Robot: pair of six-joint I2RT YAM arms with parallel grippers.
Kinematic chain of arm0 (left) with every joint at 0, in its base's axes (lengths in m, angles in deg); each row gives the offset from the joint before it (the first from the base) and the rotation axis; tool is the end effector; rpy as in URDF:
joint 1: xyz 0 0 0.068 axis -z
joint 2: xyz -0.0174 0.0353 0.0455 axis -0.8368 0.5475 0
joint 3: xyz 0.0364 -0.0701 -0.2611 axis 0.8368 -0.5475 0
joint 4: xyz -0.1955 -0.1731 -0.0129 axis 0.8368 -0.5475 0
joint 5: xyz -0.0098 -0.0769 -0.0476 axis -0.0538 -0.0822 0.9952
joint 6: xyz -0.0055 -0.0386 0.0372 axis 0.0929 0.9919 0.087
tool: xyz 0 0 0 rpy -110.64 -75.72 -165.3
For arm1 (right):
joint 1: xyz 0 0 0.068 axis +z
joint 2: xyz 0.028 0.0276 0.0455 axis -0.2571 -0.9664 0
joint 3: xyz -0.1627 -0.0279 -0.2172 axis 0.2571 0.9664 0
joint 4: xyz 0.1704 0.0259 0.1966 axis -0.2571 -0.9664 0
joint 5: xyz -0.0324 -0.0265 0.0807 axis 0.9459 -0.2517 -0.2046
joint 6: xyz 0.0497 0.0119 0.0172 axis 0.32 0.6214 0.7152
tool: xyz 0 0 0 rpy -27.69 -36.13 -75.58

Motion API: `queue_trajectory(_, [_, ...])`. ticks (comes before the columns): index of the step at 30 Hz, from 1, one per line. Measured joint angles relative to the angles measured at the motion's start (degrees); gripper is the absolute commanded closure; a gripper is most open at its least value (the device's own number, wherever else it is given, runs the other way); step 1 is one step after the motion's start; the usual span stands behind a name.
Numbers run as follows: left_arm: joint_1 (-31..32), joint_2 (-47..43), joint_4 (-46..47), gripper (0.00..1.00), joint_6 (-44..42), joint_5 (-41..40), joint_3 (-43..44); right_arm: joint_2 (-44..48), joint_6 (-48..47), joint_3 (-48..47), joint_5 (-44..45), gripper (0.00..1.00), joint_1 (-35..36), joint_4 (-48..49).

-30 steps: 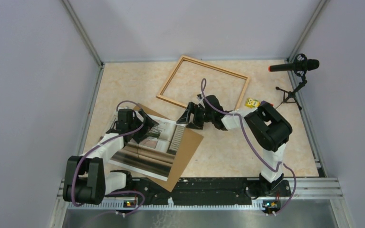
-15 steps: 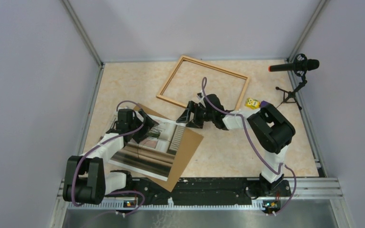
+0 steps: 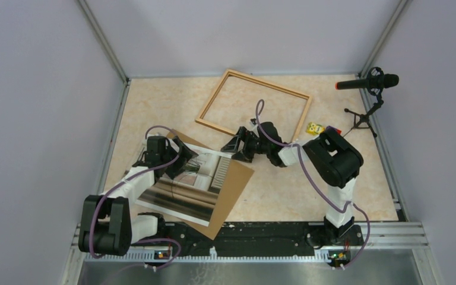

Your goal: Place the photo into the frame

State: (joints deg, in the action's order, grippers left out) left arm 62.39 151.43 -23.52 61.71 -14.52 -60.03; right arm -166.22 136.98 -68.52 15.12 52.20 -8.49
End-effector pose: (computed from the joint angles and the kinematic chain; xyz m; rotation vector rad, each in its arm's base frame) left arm 0.2197 -0.0297 0.1584 -0.8761 2.3785 -0.7026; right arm 0.2928 0.2440 0.1278 0.1699 2.3916 1.4697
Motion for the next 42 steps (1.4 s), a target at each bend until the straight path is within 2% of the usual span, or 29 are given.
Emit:
queue_trajectory(11, [-0.20, -0.37, 0.20, 0.01, -0.15, -0.15, -0.15, -2.01, 7.26, 3.61, 0.50, 0.32, 0.07, 11.67])
queue_trajectory(16, [-0.20, -0.46, 0.37, 0.01, -0.42, -0.11, -0.26, -1.46, 8.85, 4.63, 0.37, 0.32, 0.09, 14.53])
queue_trajectory(19, [-0.20, -0.72, 0.42, 0.01, -1.44, 0.46, -0.22, -0.09, 8.41, 4.83, -0.35, 0.27, 0.07, 14.19])
queue_trajectory(22, [-0.17, -0.50, -0.85, 0.01, -3.02, 0.96, 0.85, 2.16, 3.50, 3.54, -0.46, 0.20, 0.00, 7.19])
queue_trajectory(25, [0.15, -0.72, -4.92, 0.01, -5.33, -0.09, 2.58, 5.75, -6.34, 1.05, 2.01, 0.13, 0.39, -7.10])
queue_trajectory(28, [0.24, -2.45, -10.84, 0.01, -8.11, -3.72, 4.07, 11.32, -17.35, 0.96, 6.29, 0.11, 2.14, -19.26])
queue_trajectory(32, [0.24, -5.66, -17.40, 0.01, -11.58, -7.23, 7.04, 18.03, -29.73, 0.81, 9.99, 0.06, 8.39, -29.27])
queue_trajectory(35, [0.24, -6.78, -20.46, 0.01, -13.75, -8.39, 11.08, 19.63, -37.81, -1.20, 15.17, 0.06, 16.20, -35.04])
queue_trajectory(38, [0.24, -7.17, -21.29, 0.01, -14.67, -9.07, 14.10, 18.99, -40.96, -3.76, 19.67, 0.07, 21.90, -39.23])
queue_trajectory(42, [0.24, -6.71, -22.23, 0.01, -14.43, -8.94, 14.60, 18.34, -37.20, -4.24, 22.64, 0.14, 20.92, -40.63])
